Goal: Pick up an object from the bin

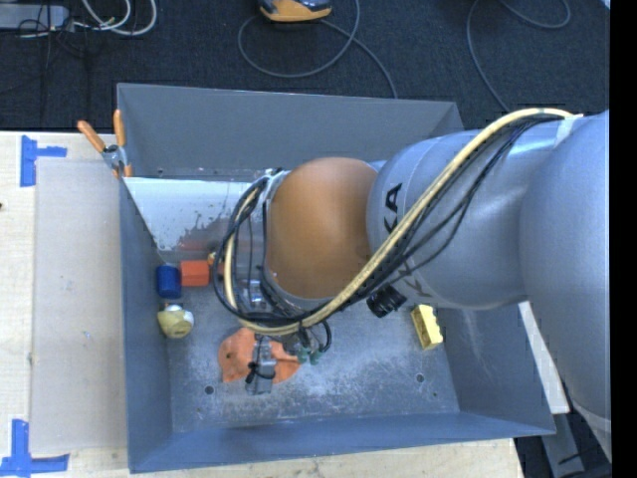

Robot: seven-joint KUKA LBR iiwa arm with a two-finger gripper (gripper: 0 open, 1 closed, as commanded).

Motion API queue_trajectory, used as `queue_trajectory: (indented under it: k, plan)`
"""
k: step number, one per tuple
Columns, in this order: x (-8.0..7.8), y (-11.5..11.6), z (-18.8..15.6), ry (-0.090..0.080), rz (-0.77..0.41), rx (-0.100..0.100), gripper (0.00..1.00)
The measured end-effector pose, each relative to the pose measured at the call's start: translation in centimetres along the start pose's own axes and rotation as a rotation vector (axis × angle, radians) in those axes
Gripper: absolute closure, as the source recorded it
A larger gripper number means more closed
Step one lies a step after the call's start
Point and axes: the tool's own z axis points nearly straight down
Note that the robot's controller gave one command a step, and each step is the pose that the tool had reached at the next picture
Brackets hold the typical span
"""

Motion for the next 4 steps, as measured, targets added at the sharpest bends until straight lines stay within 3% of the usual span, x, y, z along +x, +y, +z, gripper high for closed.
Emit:
queue_trajectory:
  k: [2, 3, 4]
  plan:
    - [-0.3, -1.0, 0.2, -0.007, -0.060, -0.003, 0.00]
    - [0.3, -4.3, 2.8, -0.005, -0.352, 0.000, 0.00]
    - [1.8, -5.2, 5.6, -0.006, -0.493, 0.000, 0.00]
